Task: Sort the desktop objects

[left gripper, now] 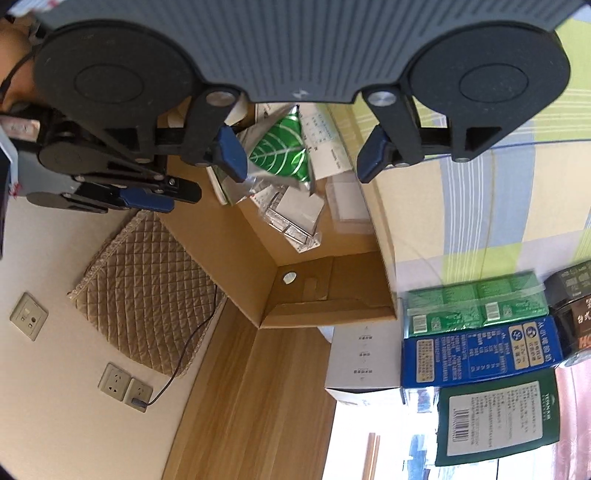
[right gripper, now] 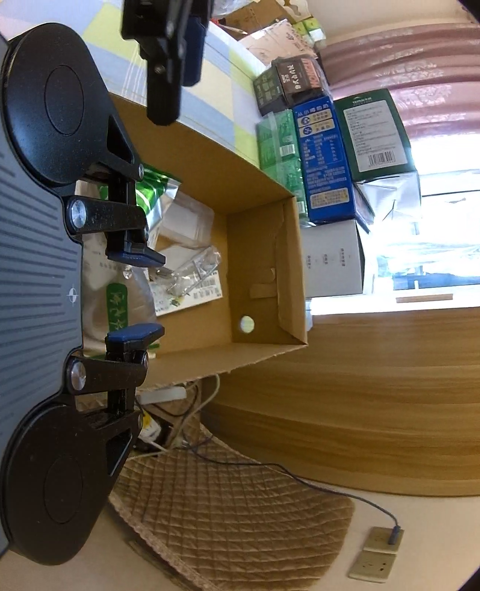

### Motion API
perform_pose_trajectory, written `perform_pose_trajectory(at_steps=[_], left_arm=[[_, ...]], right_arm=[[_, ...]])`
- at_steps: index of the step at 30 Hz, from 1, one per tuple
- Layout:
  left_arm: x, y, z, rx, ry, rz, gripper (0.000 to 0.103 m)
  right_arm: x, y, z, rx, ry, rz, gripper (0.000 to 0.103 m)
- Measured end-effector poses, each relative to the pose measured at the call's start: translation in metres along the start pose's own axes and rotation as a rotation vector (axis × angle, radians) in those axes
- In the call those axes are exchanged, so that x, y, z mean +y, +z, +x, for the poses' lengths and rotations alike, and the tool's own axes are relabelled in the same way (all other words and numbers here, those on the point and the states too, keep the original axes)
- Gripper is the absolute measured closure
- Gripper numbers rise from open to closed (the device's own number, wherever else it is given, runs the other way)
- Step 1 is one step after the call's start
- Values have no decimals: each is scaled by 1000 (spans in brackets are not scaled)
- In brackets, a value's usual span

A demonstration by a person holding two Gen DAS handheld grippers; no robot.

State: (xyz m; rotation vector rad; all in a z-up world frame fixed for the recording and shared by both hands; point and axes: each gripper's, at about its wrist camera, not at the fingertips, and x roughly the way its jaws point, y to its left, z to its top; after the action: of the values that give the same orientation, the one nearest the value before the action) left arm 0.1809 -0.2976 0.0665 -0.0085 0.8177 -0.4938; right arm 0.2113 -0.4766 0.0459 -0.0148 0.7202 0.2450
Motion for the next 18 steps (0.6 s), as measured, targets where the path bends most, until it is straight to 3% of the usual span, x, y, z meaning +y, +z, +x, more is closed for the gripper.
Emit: perform_pose_trajectory(at_steps=[5, 9, 18], left_arm=[[5, -9, -11, -2, 14, 2, 34], [5, -17, -23, -11, 37, 11, 19], [-3, -39, -53, -46, 64, 28, 2]], right_arm=[[-4, -6, -10, -10, -2, 19, 56], [-13, -6, -28, -40, -13, 61, 40], [-10, -10, -69, -54, -12, 65, 25]])
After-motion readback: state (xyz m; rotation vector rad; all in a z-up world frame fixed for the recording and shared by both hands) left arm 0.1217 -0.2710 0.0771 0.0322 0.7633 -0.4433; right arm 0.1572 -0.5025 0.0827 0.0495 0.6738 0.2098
